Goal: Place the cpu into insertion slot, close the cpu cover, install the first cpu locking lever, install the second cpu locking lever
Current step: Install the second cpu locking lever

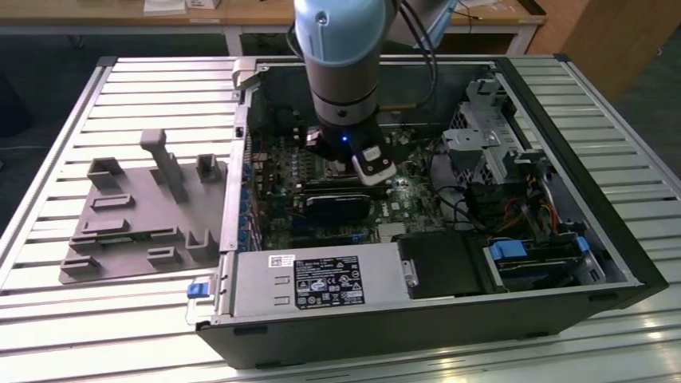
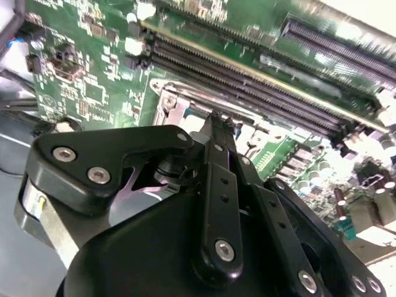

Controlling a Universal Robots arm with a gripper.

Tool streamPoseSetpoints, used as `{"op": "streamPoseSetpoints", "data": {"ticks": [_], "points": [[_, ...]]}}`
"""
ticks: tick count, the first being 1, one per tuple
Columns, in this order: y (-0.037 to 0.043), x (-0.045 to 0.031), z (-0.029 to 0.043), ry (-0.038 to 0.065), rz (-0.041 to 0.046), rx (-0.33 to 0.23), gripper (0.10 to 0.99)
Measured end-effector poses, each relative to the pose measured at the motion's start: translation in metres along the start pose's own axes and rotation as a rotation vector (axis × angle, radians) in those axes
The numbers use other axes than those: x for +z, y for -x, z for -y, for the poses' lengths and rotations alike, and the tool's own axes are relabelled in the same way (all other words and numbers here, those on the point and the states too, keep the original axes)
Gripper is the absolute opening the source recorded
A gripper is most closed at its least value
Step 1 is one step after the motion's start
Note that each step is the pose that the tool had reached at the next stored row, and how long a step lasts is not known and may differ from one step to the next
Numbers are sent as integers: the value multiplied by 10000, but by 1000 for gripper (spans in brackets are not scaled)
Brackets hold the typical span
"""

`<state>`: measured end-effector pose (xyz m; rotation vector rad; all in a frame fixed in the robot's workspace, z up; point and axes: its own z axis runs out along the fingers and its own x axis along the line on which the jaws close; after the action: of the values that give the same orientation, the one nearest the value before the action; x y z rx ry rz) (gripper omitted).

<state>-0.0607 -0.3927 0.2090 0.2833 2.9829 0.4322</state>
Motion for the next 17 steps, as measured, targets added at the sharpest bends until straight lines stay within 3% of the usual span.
{"op": "streamPoseSetpoints", "data": {"ticks": [3,9,17], "points": [[-16,42,-65,-107,-21,-4,106],[-46,102,-187,-541,-2,-47,106],[-74,155,-318,-655,1,-59,106]]}}
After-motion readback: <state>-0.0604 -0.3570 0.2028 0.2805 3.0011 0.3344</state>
